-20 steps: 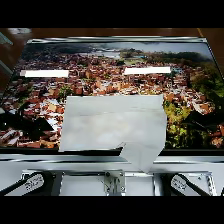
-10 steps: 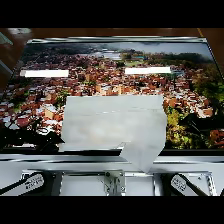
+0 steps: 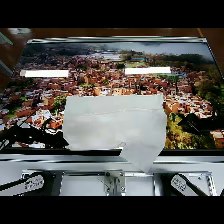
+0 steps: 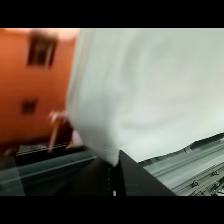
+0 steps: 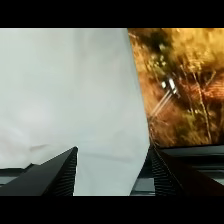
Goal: Fold the shirts.
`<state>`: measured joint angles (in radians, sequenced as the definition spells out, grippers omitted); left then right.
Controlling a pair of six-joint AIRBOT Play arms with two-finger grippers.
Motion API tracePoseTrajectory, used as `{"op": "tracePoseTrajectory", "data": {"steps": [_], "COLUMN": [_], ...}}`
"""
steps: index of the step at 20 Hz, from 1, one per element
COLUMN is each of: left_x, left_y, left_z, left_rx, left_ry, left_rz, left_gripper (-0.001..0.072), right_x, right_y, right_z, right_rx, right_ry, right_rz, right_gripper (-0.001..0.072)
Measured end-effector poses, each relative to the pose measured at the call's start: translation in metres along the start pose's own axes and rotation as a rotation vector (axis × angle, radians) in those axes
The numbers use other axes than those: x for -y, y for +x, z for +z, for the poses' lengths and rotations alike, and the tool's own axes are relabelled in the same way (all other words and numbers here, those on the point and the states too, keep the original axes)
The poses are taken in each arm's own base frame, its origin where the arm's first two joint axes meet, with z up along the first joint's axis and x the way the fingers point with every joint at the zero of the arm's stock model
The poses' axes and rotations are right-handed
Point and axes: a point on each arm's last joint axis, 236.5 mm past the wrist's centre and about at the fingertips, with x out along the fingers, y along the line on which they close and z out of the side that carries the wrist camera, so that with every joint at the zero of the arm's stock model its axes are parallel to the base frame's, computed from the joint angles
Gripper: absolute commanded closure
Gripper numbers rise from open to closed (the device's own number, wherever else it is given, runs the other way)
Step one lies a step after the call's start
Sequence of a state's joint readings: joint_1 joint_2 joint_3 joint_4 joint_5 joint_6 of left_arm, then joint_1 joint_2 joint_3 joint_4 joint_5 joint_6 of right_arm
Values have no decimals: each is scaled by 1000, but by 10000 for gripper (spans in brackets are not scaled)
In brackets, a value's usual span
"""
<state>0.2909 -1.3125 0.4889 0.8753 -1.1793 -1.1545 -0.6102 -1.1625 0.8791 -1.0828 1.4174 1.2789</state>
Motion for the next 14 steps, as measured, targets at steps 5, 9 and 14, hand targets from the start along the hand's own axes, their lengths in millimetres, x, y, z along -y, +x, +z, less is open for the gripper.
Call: {"op": "tracePoseTrajectory", "data": {"steps": [5, 9, 14], "left_x": [11, 18, 32], "left_y": [3, 1, -3], "left_z": [-3, -4, 0], "left_rx": [-18, -18, 14], "left_ry": [1, 17, 62], "left_rz": [-32, -53, -96], "left_gripper": [672, 672, 672], "right_x": [10, 13, 21], "right_y": [17, 56, 91], "right_z": [-28, -64, -92], "right_rx": [-95, -190, -280], "right_ry": [9, -6, 14], "right_rz": [-18, -20, -27], "right_gripper": [128, 128, 165]}}
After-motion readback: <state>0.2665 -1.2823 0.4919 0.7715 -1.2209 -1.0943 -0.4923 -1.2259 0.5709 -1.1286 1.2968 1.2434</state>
